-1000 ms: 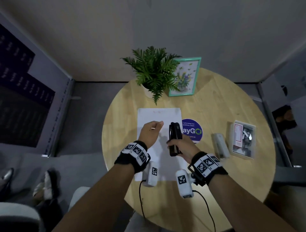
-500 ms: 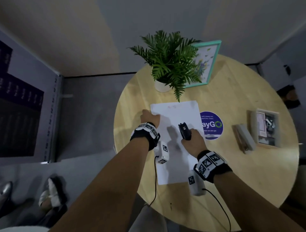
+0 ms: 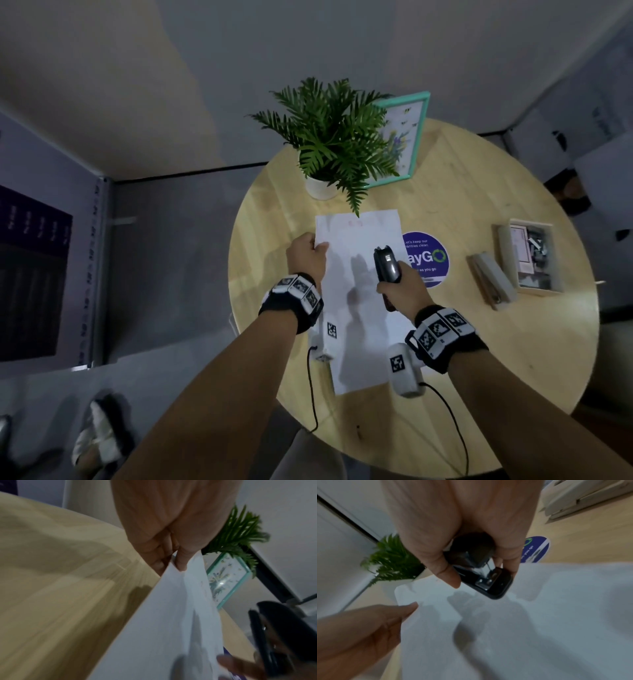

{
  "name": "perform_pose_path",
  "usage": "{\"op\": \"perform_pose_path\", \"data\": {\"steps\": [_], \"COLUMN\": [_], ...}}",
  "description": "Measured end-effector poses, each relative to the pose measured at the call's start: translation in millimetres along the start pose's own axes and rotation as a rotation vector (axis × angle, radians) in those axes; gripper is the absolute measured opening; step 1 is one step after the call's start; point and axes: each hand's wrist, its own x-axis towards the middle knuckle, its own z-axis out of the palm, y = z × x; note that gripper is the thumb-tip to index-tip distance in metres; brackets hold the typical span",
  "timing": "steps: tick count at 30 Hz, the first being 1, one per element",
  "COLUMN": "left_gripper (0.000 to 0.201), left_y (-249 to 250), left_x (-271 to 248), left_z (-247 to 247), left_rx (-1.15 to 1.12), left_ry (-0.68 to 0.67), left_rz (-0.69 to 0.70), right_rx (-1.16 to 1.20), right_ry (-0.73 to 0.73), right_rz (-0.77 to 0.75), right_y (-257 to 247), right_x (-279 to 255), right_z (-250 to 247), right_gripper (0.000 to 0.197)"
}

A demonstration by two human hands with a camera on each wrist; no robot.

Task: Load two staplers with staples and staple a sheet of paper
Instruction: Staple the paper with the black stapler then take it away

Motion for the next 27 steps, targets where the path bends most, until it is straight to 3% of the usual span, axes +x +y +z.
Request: {"op": "perform_pose_path", "data": {"steps": [5, 10, 19, 22, 24, 27], "left_gripper": [0.015, 0.009, 0.008, 0.017, 0.021, 0.023], "left_y": [3, 32, 78, 83, 86, 89], "left_x": [-48, -96, -131, -136, -139, -145], "left_z": [-16, -28, -26, -21, -17, -12], "left_rx": [-0.213, -0.328, -0.418, -0.389, -0.364, -0.352], "left_ry": [-0.135, -0.238, -0.280, -0.286, -0.282, -0.288], "left_rz": [0.068, 0.166, 0.260, 0.289, 0.308, 0.304], "right_rx": [0.348, 0.414, 0.394, 0.417, 0.515, 0.773], "right_ry": [0.105, 0.096, 0.099, 0.103, 0.126, 0.206], "right_rz": [-0.159, -0.321, -0.369, -0.365, -0.382, -0.412], "right_y": [-31, -80, -97, -93, -92, -102], "right_x": [-38, -78, -101, -99, -98, -101], "right_z": [-31, -59, -82, -88, -93, -104], "right_gripper": [0.026, 0.022, 0.017, 0.025, 0.029, 0.008]}}
